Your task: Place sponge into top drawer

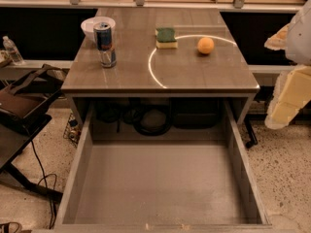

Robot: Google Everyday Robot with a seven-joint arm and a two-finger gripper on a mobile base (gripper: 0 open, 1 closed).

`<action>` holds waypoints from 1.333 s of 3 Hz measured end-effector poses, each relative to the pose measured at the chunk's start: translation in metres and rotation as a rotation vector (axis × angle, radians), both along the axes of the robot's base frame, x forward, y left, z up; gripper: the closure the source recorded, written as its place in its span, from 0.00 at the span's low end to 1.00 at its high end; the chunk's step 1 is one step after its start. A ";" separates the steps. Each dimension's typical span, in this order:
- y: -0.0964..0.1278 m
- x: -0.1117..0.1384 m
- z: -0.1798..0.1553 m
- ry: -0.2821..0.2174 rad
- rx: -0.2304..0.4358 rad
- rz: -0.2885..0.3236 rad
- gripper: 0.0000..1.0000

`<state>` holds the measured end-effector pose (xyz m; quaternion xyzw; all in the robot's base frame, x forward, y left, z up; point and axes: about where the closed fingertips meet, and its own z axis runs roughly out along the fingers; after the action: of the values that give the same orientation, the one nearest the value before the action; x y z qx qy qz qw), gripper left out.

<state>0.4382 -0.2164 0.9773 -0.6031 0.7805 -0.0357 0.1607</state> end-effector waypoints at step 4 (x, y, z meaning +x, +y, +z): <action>0.013 0.048 -0.050 -0.119 0.310 -0.203 0.00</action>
Offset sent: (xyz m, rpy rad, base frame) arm 0.0518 0.0155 -0.0157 0.2036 -0.1632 -0.1278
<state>0.4865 -0.2035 0.9272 -0.4860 0.8226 0.0335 0.2932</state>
